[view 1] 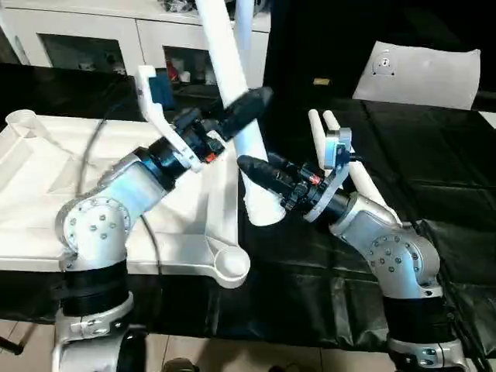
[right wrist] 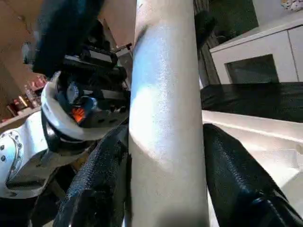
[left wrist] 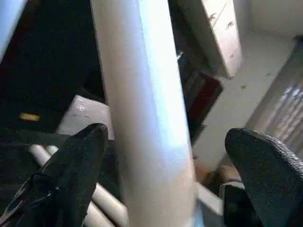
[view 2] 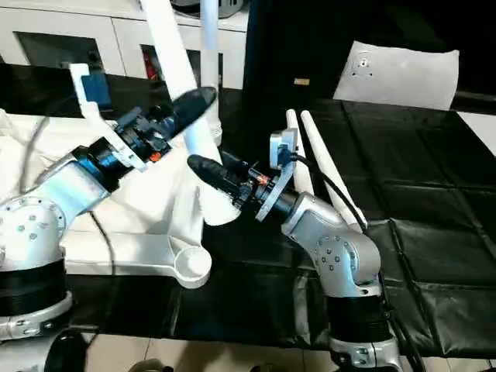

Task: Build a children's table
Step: Pick table leg

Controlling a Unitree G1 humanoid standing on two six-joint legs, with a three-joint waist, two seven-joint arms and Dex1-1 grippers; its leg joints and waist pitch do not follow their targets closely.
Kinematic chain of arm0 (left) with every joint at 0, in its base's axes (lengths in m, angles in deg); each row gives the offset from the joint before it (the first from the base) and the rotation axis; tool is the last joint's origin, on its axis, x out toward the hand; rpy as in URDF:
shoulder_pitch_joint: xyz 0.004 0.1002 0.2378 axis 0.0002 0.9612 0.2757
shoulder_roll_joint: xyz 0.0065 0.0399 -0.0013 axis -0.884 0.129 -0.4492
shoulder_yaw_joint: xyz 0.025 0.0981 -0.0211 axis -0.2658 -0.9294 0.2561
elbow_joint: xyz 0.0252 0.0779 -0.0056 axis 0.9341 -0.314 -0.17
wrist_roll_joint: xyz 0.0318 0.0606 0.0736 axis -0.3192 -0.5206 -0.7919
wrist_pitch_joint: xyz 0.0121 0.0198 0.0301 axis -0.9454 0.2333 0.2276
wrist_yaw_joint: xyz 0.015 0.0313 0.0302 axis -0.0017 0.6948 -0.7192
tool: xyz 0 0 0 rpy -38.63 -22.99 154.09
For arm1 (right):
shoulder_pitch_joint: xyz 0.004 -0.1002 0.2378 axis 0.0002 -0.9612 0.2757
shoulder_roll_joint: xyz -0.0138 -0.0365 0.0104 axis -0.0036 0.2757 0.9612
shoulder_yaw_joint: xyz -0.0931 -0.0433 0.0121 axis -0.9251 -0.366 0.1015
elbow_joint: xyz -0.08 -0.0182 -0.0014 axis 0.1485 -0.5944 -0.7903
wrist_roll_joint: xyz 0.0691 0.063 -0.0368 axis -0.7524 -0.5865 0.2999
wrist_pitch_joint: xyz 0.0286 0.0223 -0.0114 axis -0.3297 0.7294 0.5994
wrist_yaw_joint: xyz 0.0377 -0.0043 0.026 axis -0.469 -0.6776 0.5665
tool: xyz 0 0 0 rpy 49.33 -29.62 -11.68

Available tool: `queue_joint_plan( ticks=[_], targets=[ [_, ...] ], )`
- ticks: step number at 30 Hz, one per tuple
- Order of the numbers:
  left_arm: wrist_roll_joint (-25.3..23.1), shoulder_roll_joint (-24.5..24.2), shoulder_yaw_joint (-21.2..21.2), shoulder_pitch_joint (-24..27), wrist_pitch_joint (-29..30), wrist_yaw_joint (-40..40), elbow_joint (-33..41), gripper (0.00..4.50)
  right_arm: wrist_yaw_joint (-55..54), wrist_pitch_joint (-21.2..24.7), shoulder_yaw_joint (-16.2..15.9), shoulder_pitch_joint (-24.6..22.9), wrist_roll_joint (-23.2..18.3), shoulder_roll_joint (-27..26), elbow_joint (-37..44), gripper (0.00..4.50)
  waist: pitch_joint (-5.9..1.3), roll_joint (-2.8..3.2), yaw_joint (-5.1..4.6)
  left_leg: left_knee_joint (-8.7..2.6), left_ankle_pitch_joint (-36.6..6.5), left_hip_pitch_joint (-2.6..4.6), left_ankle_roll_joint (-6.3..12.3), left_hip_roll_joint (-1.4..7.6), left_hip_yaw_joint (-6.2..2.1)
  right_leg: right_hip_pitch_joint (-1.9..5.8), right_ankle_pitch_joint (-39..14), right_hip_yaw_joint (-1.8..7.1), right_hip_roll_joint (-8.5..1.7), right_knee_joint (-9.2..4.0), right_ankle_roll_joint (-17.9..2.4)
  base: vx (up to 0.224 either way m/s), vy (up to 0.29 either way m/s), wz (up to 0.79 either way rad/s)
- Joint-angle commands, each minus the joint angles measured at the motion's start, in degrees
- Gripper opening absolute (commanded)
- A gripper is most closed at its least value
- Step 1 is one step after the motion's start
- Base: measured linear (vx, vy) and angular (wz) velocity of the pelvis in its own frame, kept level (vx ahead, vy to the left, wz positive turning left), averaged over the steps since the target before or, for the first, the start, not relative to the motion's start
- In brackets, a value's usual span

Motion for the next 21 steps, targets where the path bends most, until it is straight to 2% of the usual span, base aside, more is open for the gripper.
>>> queue_joint_plan(
  ticks=[1, 4, 7, 9, 16, 20, 21],
  targets=[
    [-2.9, -1.1, -2.4, 0.1, -2.7, 2.0, 1.0, 4.13, 0.3, -1.1, -0.1, 0.4, 0.2, 0.2, 0.0, 1.91, -3.78, 0.43, -0.10, -4.46, -5.4, 0.04, -1.06, 1.19, 0.43, 3.60, -13.3, 2.31, -3.48, -4.30, -5.9, 0.000, 0.000, 0.00],
    [-5.1, -2.4, -4.3, 0.8, -4.7, 3.3, 1.6, 4.13, 0.2, -1.6, -0.4, 0.6, 0.6, -0.1, -0.3, 1.91, -3.81, 0.74, -0.09, -4.52, -5.6, 0.19, -1.09, 1.24, 0.41, 3.53, -12.5, 2.29, -3.49, -4.29, -6.3, 0.000, 0.000, 0.00],
    [-5.6, -2.5, -5.0, 1.1, -5.0, 3.7, 1.6, 4.13, 0.4, -2.0, -0.9, 0.7, 1.2, -0.1, -0.5, 1.91, -3.92, 0.71, -0.14, -4.45, -4.7, 0.16, -1.33, 1.23, 0.47, 3.70, -9.7, 2.27, -3.49, -3.92, -7.8, 0.000, 0.000, 0.00],
    [-6.5, -2.9, -5.9, 1.3, -5.5, 4.4, 1.8, 4.13, 0.5, -2.4, -1.5, 0.7, 1.7, 0.0, -0.6, 1.91, -3.92, 0.53, -0.10, -4.43, -4.7, 0.17, -1.12, 1.24, 0.50, 3.73, -9.9, 2.26, -3.52, -3.93, -7.9, 0.000, 0.000, 0.00],
    [-8.8, -4.0, -7.9, 2.2, -7.4, 5.2, 1.7, 4.13, 0.5, -3.4, -2.4, 0.8, 2.7, 0.1, -1.1, 1.91, -3.83, 0.69, -0.15, -4.51, -5.5, 0.21, -1.18, 1.29, 0.51, 3.64, -11.5, 2.29, -3.55, -4.12, -7.4, 0.000, 0.000, 0.00],
    [-9.2, -3.9, -8.2, 2.5, -8.1, 5.5, 1.8, 4.13, 0.5, -4.0, -2.6, 1.0, 3.1, -0.1, -1.6, 1.91, -3.90, 0.55, -0.18, -4.44, -5.3, 0.17, -1.15, 1.27, 0.51, 3.74, -10.7, 2.29, -3.52, -3.98, -7.7, 0.000, 0.000, 0.00],
    [-9.3, -3.9, -8.1, 2.6, -8.2, 5.5, 1.8, 3.93, 0.5, -4.1, -2.7, 1.0, 3.2, -0.1, -1.7, 1.91, -3.89, 0.59, -0.15, -4.46, -5.2, 0.20, -1.12, 1.29, 0.51, 3.71, -10.5, 2.29, -3.53, -3.95, -7.8, 0.000, 0.000, 0.00]
  ],
)
